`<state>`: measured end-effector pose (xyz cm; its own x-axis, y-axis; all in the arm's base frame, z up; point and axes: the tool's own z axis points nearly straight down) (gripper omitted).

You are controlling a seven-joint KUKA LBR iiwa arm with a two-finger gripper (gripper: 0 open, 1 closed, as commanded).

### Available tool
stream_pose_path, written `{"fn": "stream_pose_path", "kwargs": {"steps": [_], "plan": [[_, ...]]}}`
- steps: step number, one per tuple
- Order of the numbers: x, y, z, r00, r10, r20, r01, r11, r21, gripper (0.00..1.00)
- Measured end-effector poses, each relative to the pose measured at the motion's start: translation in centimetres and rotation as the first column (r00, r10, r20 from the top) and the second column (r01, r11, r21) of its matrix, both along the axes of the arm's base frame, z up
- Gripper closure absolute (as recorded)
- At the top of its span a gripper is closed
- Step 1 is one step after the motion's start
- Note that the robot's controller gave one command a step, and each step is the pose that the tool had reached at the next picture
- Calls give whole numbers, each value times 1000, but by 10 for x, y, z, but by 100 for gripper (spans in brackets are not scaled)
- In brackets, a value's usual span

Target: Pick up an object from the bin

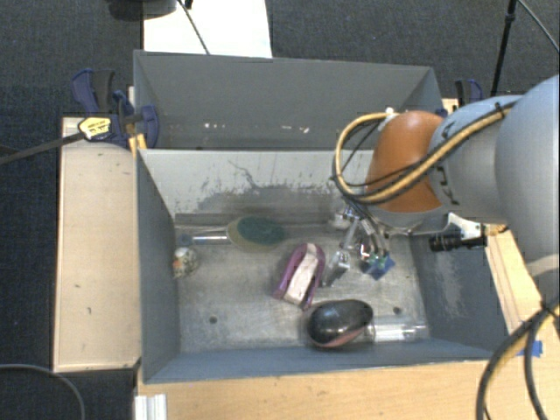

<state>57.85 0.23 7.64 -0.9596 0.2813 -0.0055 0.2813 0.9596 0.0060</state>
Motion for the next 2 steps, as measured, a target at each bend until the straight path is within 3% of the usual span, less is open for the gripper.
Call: {"fn": "stream_pose_path", "kwargs": {"steps": [1,2], "plan": [[-18,47,-1,999,-33,10,33,999,-5,0],[-29,84,-2,998,-60,7,60,998,-3,0]]}}
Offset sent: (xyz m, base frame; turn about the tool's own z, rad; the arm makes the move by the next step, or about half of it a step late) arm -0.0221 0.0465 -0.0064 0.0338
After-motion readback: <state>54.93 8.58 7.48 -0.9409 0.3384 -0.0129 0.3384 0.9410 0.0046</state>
